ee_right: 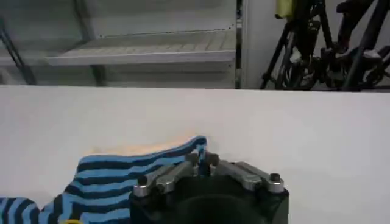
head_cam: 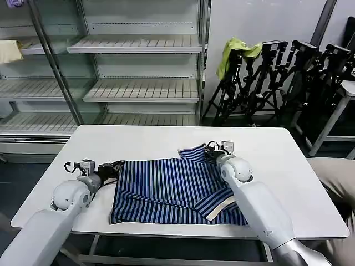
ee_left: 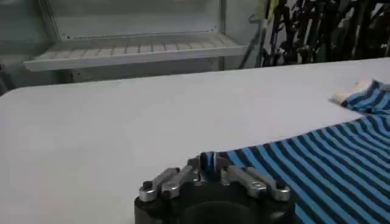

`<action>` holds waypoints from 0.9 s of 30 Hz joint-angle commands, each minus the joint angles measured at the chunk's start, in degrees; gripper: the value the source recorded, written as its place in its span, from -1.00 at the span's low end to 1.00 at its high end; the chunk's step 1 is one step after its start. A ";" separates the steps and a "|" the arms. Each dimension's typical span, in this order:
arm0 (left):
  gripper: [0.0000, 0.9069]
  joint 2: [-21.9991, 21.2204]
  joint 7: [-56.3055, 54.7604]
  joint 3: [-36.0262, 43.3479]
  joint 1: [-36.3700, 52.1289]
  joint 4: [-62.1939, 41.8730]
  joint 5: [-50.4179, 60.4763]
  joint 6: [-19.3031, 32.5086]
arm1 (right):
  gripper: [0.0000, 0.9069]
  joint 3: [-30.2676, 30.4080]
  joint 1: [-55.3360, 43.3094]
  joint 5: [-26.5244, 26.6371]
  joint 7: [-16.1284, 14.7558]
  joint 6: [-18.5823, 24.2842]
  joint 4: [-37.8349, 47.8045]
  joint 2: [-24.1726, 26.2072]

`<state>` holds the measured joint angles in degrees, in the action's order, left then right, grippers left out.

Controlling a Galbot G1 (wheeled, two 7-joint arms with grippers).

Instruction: Fold and organize the clothes.

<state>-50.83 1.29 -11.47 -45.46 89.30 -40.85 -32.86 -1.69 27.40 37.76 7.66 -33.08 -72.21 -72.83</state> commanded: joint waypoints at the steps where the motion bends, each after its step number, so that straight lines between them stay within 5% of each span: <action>1: -0.98 -0.24 0.12 -0.22 0.08 0.21 0.12 0.14 | -1.00 -0.81 0.45 0.45 -1.14 0.16 -1.13 0.18; 27: -0.98 0.79 -0.56 -7.10 -10.91 10.44 0.01 3.33 | -1.00 -5.57 15.07 1.94 -2.31 0.03 -23.78 7.52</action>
<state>-49.36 0.91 -14.91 -49.59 95.86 -41.46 -30.54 -5.98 36.93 39.54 5.58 -32.83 -88.48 -67.25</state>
